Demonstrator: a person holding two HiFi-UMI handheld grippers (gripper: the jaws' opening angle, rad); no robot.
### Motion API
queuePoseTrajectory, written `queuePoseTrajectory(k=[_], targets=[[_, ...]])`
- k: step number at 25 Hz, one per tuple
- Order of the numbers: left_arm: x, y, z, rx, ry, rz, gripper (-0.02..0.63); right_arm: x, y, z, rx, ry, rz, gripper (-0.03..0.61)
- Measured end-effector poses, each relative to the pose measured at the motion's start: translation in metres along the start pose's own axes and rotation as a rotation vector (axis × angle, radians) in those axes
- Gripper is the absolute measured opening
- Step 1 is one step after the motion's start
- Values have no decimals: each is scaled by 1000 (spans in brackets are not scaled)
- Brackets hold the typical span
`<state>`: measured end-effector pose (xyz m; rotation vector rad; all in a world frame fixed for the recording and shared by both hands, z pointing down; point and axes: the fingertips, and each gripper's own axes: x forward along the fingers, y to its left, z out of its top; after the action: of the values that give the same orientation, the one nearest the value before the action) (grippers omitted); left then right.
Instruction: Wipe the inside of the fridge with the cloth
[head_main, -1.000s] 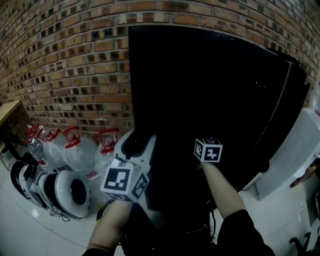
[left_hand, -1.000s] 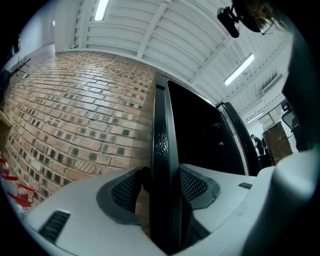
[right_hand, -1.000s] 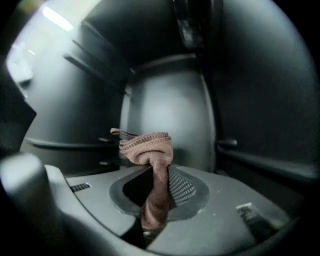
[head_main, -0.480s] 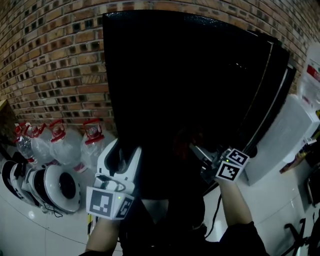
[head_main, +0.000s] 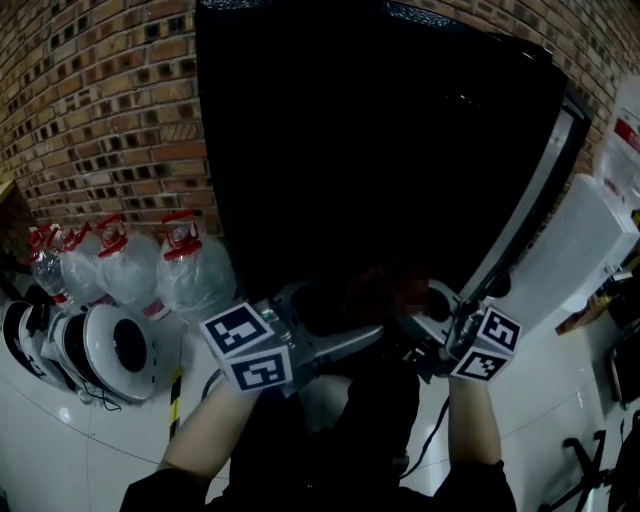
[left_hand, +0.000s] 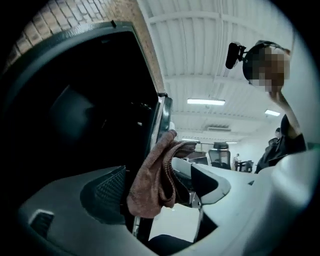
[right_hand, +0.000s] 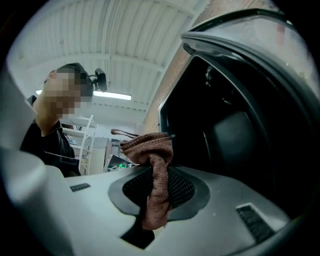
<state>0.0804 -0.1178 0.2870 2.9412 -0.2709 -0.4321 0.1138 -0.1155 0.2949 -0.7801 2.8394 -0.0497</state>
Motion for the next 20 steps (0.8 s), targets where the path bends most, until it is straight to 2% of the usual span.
queuePoseTrajectory(k=[2,4,6,9,13,17,20], targets=[[18,-16,-11,47,55,-32,411,-6,3,-1,-27,29,-18,80],[30,-24,-22,144,107,-5,410,-11,3,-3,-49,53,-49,80],[33,-27,-26,188,115,12,369,-17,-1,-8,-45,70,-84,80],[33,-27,-27,123,108,-18,335,-22,0,-13,-7,67,-68,80],[25,-25,-24,41,81,-55,258,-19,3,-23,23,84,-21,80],[20,-24,-24,70,102,-65,168,-15,0,-32,11,135,-26,80],[15,-26,-26,57,108,-95,139,-16,6,-35,4,155,15,80]])
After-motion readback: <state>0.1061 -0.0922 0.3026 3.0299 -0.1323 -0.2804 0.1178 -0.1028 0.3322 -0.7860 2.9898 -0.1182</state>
